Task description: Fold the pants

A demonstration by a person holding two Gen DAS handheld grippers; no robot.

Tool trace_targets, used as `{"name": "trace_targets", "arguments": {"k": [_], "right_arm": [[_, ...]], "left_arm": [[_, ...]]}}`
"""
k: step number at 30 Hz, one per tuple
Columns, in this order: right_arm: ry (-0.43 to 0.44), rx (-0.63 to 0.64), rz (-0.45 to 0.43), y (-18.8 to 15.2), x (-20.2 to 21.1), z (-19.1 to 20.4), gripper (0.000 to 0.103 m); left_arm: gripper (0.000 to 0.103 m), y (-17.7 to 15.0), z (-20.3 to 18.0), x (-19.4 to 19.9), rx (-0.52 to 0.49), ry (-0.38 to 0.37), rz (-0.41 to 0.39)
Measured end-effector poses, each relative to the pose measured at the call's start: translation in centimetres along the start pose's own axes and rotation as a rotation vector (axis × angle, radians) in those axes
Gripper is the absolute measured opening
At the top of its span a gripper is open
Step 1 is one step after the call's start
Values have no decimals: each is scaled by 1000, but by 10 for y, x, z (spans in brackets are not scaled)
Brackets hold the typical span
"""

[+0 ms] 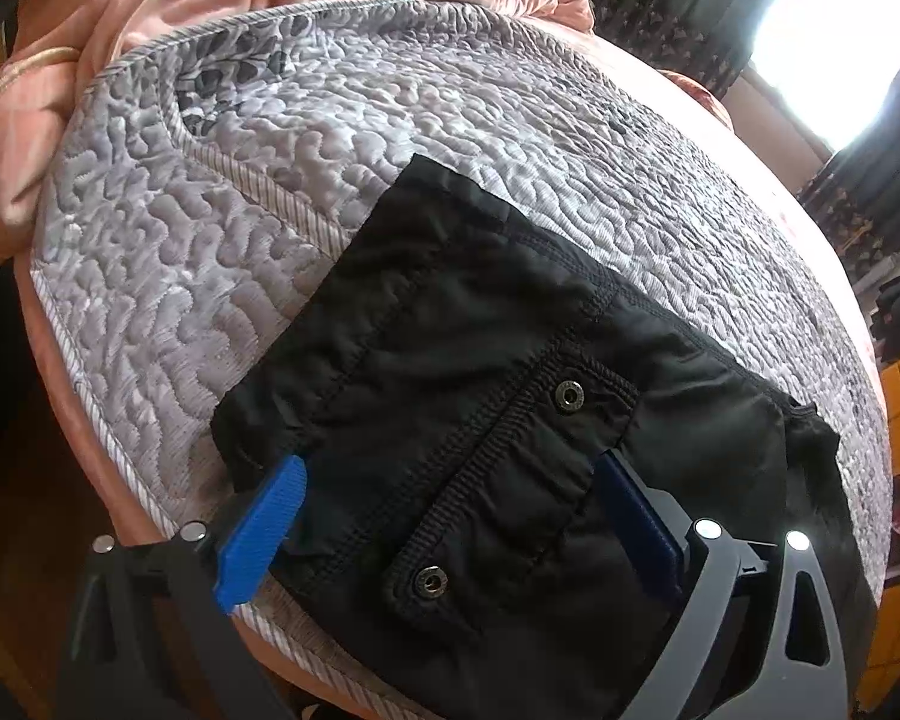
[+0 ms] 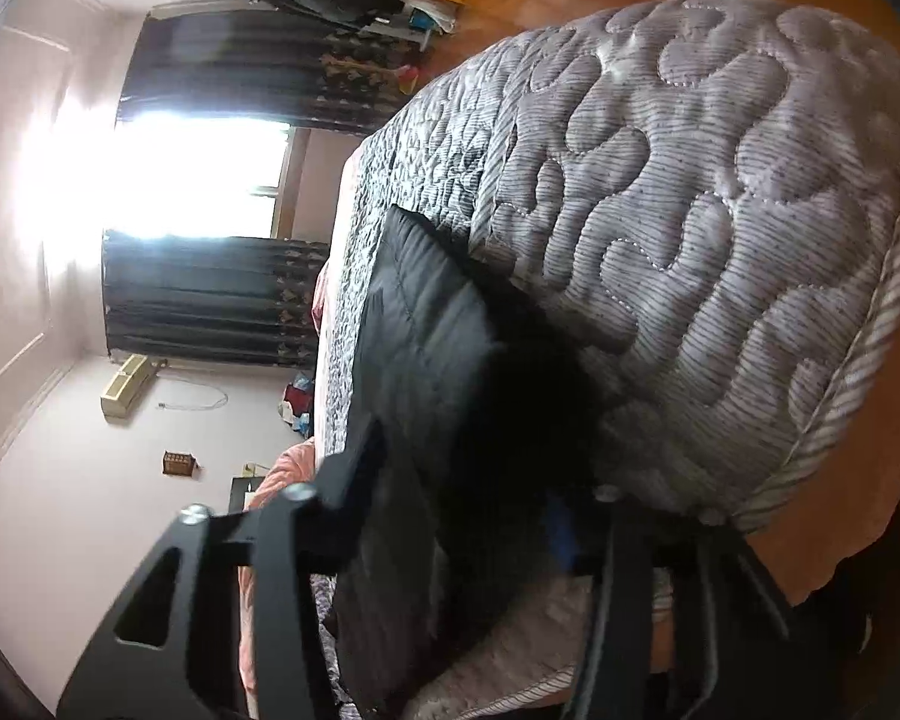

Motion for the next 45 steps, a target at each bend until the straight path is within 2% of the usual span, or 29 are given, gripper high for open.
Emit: {"name": "trace_targets", "arguments": {"k": [2, 4, 5, 7, 10, 18, 28, 31, 37, 45], "right_arm": [[-11, 6, -3, 3, -9, 5, 55], [-20, 5, -2, 5, -14, 5, 51], [-37, 2, 0, 5, -15, 3, 37], [-48, 1, 1, 5, -13, 0, 21], [-73, 64, -12, 3, -6, 12, 16], [-158, 255, -28, 0, 8, 75, 15], [-283, 635, -74, -32, 14, 190, 15], [-321, 781, -90, -53, 10, 231, 15], [-403, 1064, -116, -99, 1, 287, 15], [-454, 1305, -131, -160, -22, 329, 15]], "left_arm": [[97, 0, 1, 0, 5, -3, 2], [97, 0, 1, 0, 3, -1, 3], [97, 0, 1, -1, 3, -1, 3], [98, 0, 2, -2, 7, -1, 8], [97, -1, 2, -4, -10, 18, 20], [96, 0, 4, -4, 17, -15, 29], [96, -1, 5, 1, 25, -63, 27], [96, 0, 5, 1, 36, -75, 27], [97, 1, 6, 2, 58, -108, 27], [98, 3, 8, 3, 86, -143, 27]]}}
Point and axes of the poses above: each gripper's, at about its wrist camera, not at the fingertips, and x roughly against the way its jaws point, z to its left, y to its top, the point moved 8 cm from there along -x, roughly the way its jaws point, and after that the axes turned 3 degrees about -z, right-handed, at the moved point
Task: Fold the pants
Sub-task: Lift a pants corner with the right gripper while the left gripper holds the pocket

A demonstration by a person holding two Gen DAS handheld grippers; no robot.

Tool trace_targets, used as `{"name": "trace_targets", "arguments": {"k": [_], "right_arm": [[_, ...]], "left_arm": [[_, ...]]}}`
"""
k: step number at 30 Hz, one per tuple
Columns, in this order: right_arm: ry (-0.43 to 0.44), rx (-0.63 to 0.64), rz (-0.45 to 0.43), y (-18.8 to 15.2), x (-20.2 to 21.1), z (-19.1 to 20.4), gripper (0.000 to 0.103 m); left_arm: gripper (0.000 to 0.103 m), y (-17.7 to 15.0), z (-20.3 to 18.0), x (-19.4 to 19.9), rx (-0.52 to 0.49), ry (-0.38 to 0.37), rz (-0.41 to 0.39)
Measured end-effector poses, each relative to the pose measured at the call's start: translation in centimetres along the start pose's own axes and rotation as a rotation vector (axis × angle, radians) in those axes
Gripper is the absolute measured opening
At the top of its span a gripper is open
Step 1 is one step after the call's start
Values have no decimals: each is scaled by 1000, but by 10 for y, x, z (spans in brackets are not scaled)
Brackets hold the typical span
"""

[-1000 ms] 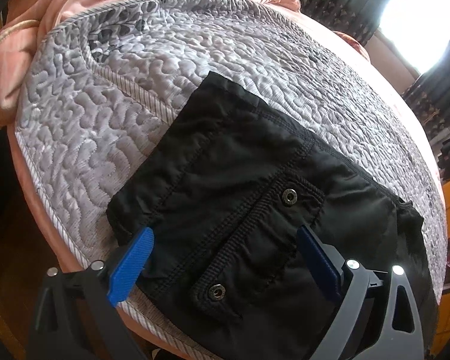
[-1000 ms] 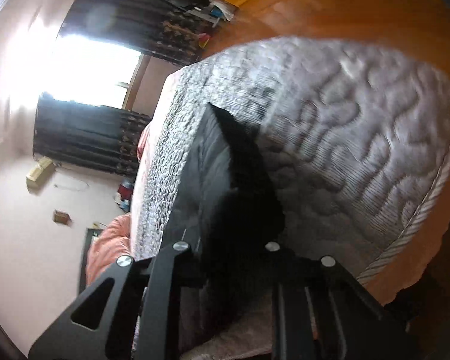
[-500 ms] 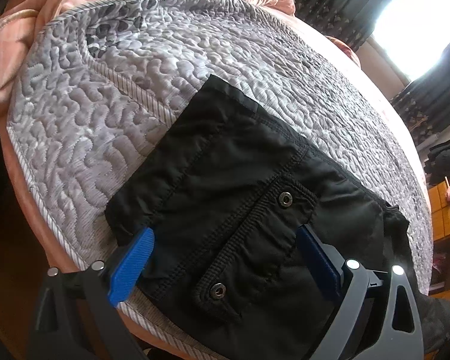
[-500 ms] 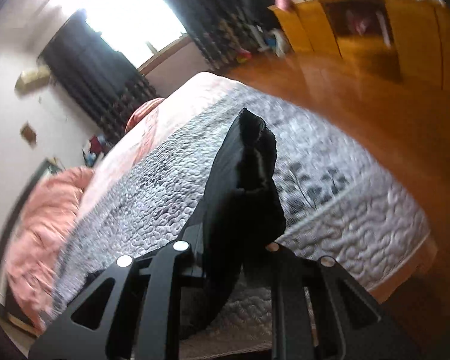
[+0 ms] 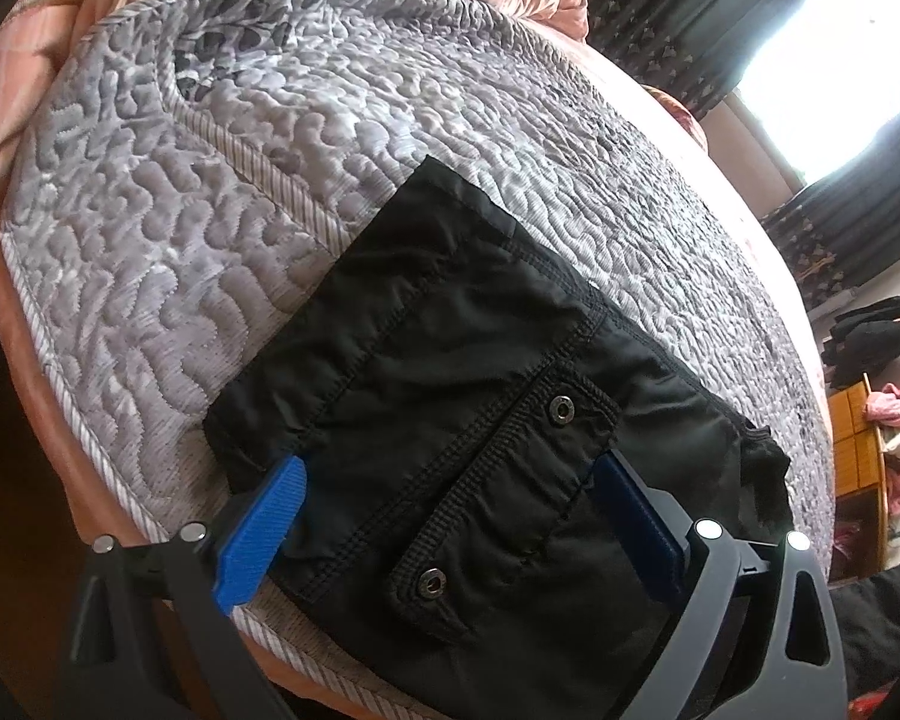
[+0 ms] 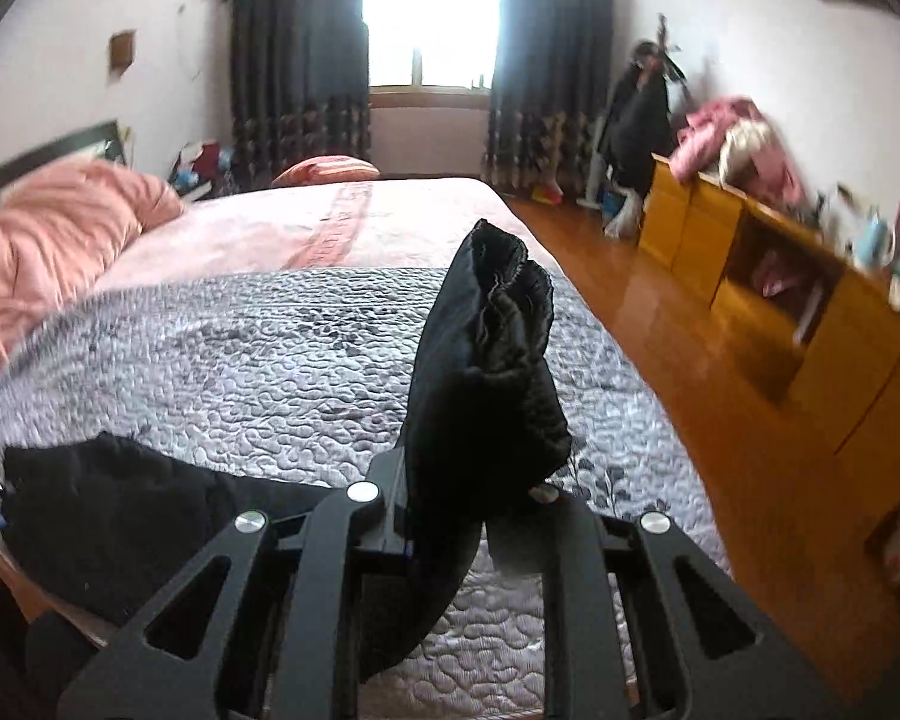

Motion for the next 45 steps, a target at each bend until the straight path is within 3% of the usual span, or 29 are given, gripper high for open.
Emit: {"name": "trace_targets", "arguments": {"k": [15, 45], "right_arm": [[-7, 170, -15, 17, 8, 79, 15], [-9, 308, -20, 17, 10, 137, 15]], "left_arm": [[99, -2, 1, 5, 16, -51, 10], [99, -5, 0, 10, 24, -81, 8]]}}
Point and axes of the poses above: each gripper's, at about its wrist camera, not at the fingertips, and x roughly against the way its jaws point, z to its left, y to its top, the point moved 8 cm from there along -x, roughly the way its jaws point, and after that the axes turned 3 degrees about -z, right-handed, at the moved point
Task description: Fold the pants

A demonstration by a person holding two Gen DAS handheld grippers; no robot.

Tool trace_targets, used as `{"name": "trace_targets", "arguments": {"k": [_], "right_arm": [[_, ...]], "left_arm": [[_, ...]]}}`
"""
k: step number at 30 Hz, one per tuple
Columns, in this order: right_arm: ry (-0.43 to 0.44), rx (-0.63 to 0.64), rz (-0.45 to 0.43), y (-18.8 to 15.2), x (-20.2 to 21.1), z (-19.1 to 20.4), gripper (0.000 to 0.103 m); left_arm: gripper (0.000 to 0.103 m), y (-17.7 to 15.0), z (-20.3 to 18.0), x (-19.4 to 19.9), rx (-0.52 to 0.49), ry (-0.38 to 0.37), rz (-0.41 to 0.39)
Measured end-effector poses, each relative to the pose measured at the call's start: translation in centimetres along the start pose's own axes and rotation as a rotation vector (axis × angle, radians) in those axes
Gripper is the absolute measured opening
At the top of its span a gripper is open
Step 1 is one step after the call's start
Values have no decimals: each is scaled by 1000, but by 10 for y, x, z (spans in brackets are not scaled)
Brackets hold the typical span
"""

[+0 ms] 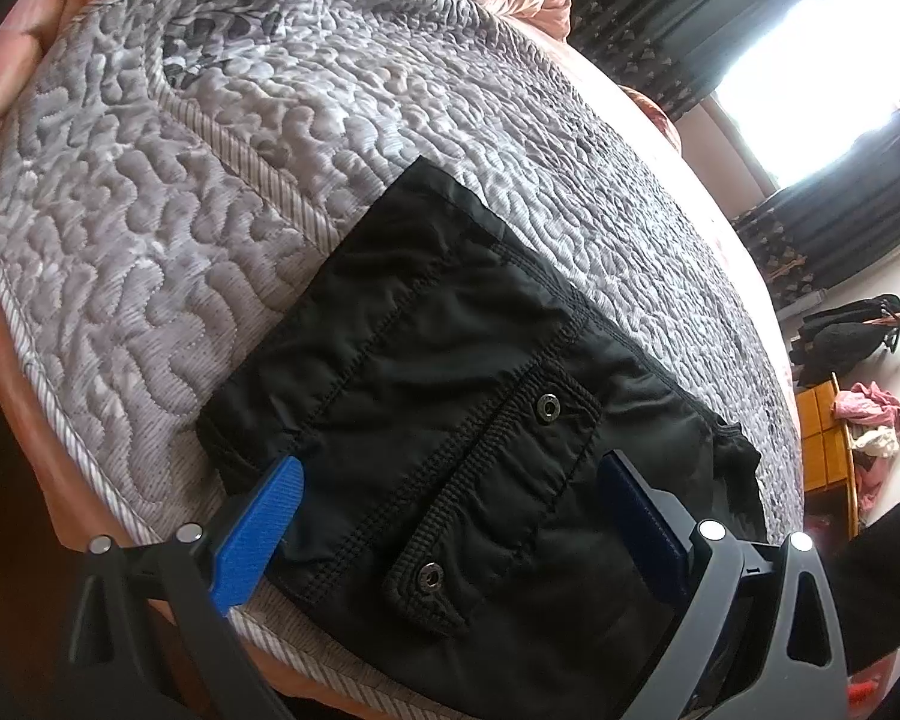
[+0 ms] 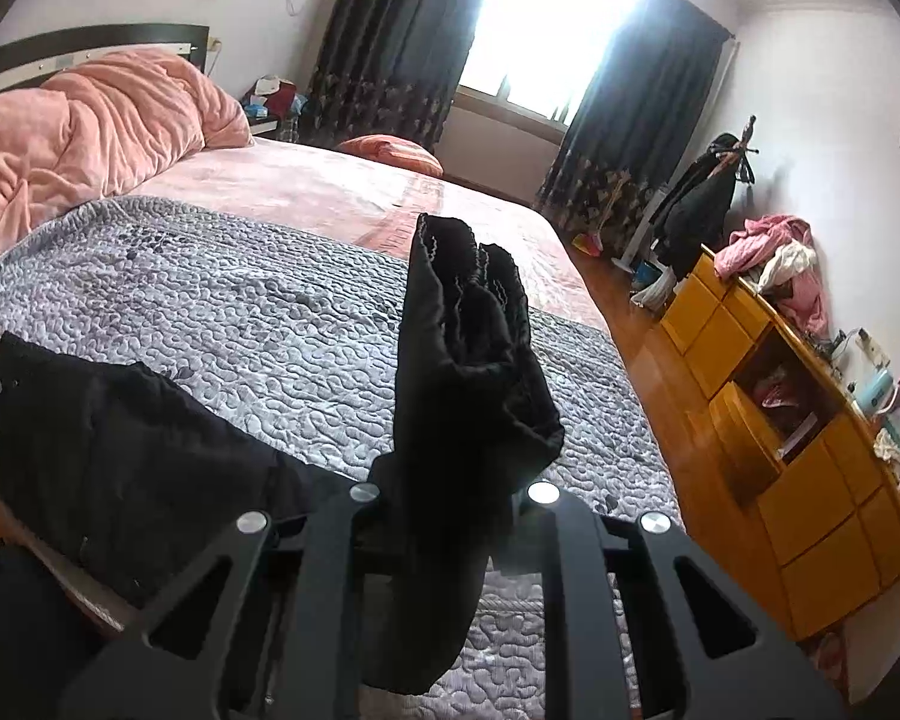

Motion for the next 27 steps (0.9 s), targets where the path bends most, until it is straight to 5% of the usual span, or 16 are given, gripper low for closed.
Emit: {"name": "trace_targets", "arguments": {"k": [27], "right_arm": [[-53, 266, -30, -11, -9, 78, 15]], "left_arm": [[99, 0, 1, 3, 14, -24, 11]]}}
Point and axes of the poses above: each gripper's, at about its wrist camera, not at the fingertips, and x roughly against the way its jaws point, z to its left, y to its top, the point moved 8 cm from there along -x, roughly the way its jaws point, and after that the axes turned 3 degrees about -z, right-handed, at the moved point
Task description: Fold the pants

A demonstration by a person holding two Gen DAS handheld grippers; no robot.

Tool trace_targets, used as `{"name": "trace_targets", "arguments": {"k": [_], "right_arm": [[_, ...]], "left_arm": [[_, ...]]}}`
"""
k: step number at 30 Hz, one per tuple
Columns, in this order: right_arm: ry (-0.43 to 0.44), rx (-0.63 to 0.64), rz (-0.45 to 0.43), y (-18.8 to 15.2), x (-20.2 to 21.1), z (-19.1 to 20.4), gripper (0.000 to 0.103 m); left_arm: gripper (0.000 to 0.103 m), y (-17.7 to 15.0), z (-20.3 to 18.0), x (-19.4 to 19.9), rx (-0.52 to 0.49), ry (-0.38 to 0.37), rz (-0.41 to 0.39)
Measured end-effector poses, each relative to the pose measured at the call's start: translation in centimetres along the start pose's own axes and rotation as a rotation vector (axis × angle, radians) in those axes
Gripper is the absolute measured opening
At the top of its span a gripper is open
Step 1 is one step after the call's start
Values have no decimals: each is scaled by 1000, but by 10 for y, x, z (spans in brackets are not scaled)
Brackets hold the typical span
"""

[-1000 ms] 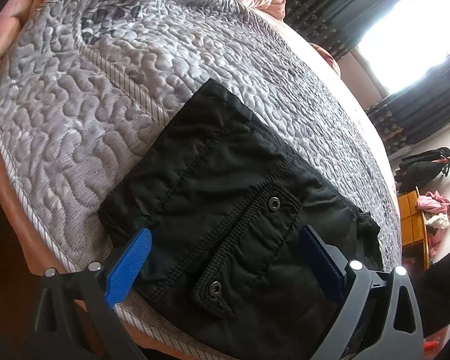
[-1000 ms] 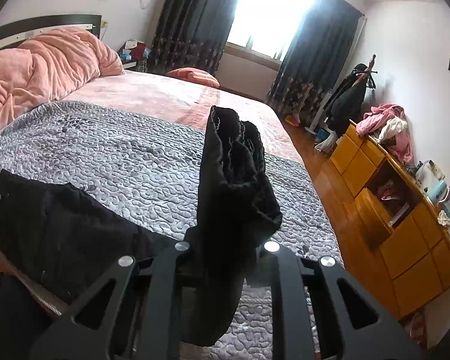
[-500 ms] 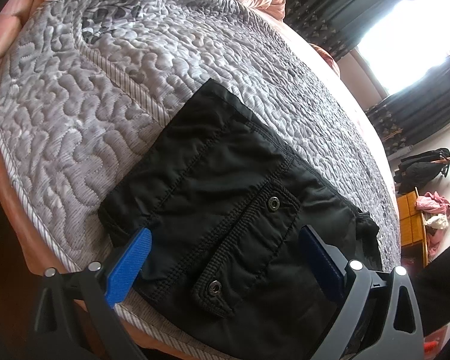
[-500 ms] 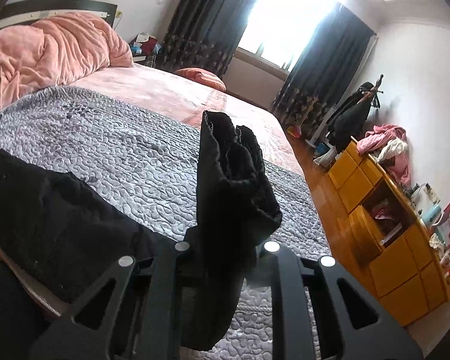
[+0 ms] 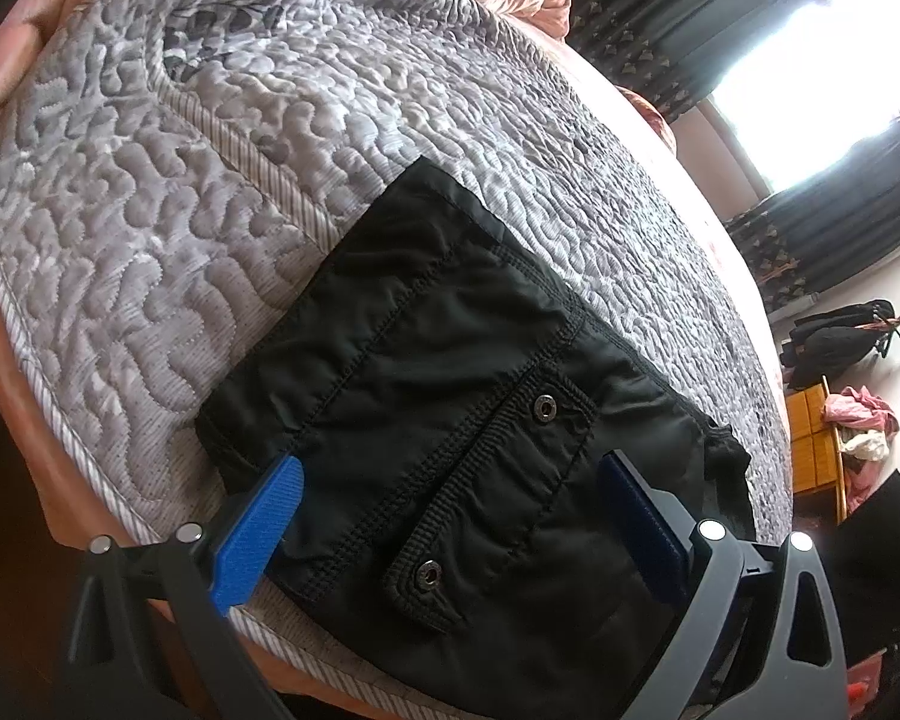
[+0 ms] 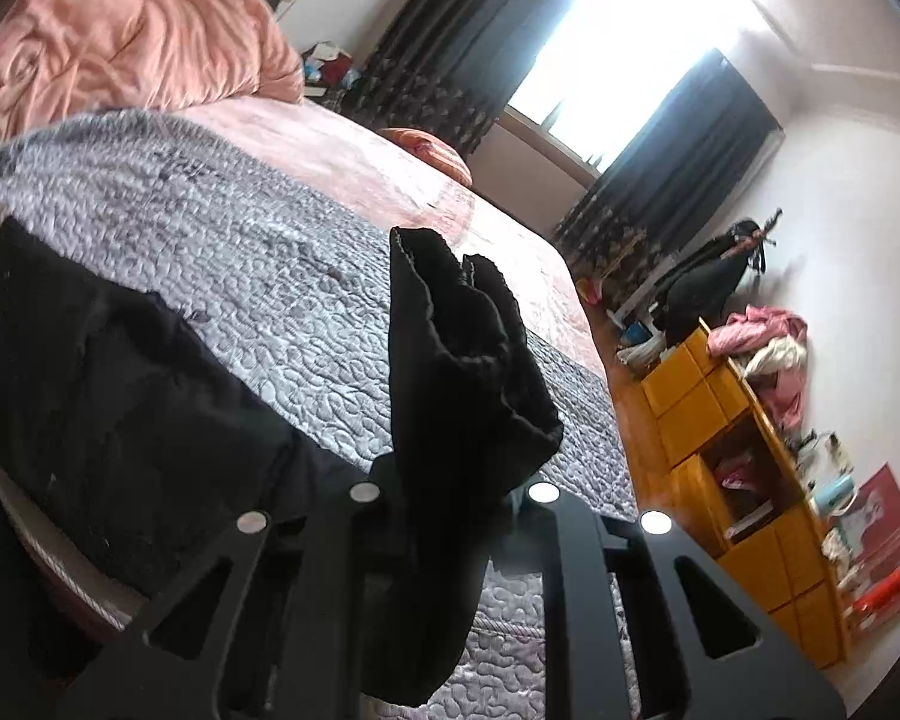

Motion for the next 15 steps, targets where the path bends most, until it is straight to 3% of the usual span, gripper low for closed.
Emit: {"name": "trace_targets", "arguments": {"k": [8, 15], "right_arm": [[-36, 139, -15, -3, -2, 41, 15], [-96, 337, -39, -22, -10, 95, 15]], "left_arm": [[99, 0, 0, 0, 3, -7, 0], [99, -1, -1, 1, 0, -13, -1]]}}
Point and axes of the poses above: each gripper's, at about its wrist camera, not at the fingertips, and x roughly against the way its jaws point, z to its left, y to its top, the point moved 8 cm from there along -x, roughly the way its jaws point, and after that the axes turned 3 degrees about -z, right-handed, at the moved point
